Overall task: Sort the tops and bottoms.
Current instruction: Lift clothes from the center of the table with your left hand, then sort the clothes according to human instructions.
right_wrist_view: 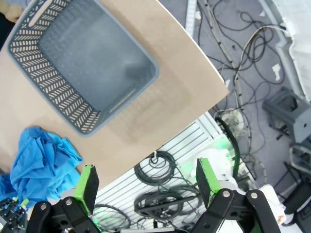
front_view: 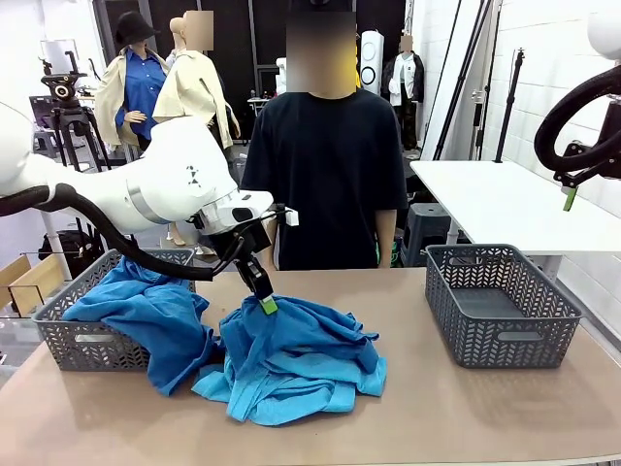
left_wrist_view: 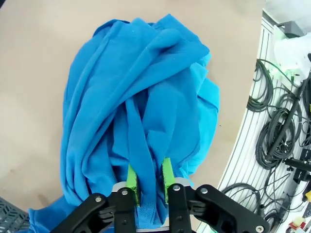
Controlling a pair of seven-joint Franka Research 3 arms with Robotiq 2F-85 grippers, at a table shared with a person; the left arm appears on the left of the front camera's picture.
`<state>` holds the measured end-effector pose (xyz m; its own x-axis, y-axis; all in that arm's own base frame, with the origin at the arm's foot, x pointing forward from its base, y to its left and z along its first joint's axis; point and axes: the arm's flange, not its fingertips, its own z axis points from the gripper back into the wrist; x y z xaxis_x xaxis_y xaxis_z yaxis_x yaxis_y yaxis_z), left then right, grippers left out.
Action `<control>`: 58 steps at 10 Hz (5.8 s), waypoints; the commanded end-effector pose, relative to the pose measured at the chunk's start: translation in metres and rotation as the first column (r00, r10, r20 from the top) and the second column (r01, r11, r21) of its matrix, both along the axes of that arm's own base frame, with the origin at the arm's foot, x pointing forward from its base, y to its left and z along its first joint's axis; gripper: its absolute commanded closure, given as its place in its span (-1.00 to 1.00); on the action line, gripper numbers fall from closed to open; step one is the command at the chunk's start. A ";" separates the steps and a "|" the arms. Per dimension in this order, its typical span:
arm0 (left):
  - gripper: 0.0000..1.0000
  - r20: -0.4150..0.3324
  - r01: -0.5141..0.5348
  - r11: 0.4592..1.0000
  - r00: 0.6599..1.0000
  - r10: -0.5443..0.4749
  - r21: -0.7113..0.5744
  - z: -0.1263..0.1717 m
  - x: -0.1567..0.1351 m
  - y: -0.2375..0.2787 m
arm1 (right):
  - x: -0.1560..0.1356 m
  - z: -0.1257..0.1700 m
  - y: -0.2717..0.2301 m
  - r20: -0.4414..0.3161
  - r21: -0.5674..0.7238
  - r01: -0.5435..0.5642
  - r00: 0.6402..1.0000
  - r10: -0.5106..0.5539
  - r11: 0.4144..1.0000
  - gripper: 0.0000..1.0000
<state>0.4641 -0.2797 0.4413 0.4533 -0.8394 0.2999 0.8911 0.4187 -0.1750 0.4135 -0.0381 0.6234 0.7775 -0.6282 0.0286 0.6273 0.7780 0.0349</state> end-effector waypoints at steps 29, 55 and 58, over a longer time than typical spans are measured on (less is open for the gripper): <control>1.00 0.021 0.013 0.993 1.000 -0.015 0.113 -0.029 -0.023 -0.002 | 0.000 0.001 -0.001 -0.005 0.003 -0.005 1.000 0.005 1.000 -1.00; 1.00 0.581 -0.024 0.991 0.808 0.097 -0.132 0.410 -0.046 -0.002 | 0.000 0.001 -0.001 -0.005 0.003 -0.005 1.000 0.005 1.000 -1.00; 1.00 0.581 -0.024 0.991 0.808 0.097 -0.132 0.410 -0.046 -0.002 | 0.000 0.001 -0.001 -0.005 0.003 -0.005 1.000 0.005 1.000 -1.00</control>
